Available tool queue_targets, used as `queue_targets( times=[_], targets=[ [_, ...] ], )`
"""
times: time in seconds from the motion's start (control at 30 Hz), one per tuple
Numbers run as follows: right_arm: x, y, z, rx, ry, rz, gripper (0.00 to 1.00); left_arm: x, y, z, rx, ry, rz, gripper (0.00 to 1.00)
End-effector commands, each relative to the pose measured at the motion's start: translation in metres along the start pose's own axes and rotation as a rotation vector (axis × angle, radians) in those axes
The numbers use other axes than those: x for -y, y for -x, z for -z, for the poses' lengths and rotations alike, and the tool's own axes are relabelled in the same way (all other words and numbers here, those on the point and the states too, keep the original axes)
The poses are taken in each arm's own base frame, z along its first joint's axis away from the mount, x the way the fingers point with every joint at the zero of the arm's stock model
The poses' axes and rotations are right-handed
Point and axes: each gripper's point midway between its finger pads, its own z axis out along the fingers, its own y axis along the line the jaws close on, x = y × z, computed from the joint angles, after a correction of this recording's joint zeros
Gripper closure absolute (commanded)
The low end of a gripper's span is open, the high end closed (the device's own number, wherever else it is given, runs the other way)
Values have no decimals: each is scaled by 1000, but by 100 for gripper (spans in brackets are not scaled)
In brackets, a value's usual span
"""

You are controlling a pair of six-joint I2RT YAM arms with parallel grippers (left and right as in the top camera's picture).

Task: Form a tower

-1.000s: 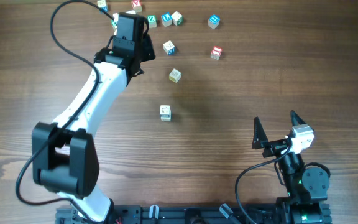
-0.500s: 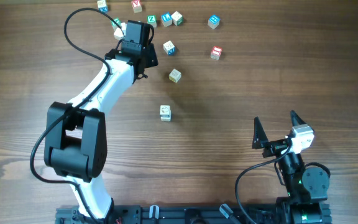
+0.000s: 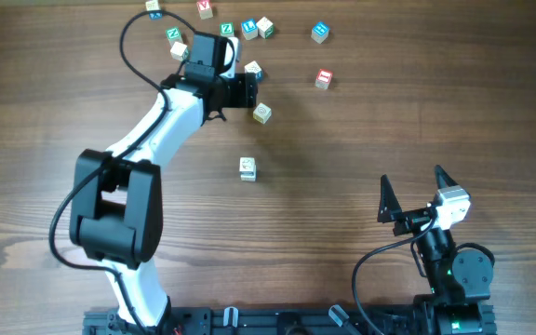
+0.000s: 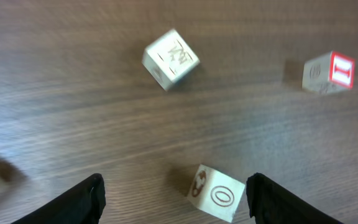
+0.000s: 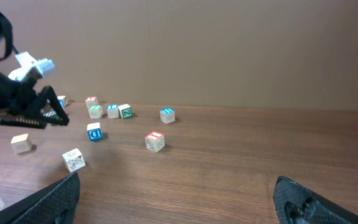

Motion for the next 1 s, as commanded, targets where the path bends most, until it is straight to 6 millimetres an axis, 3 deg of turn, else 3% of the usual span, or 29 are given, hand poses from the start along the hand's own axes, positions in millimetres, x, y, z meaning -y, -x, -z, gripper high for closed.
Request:
queue_targets(
  times=[0.0,0.17,0.5,0.53,0.6,0.63,0.77,0.97],
  targets=[
    [1,2,0,10,-8,-5,0,11,-24,-28,-78,-29,-56,24],
    [1,2,0,10,-9,-5,0,24,-47,-46,-134,-46,-189,23],
    [1,2,0,10,-9,-5,0,25,-50,-47,-143,-25,-206,25],
    [1,2,0,10,-8,-5,0,25,-52,-47,-150,-24,-207,27],
    [1,2,0,10,-9,-5,0,26,-55,-47,-160,-24,-207,40],
    [1,2,0,10,-9,-5,0,26,-56,-46,-166,-22,-208,55],
    [1,2,0,10,-8,-5,0,10,-52,-46,-151,68,-208,73],
    [1,2,0,10,-9,-5,0,-32,-44,-27,-121,323,-114,73]
  ],
)
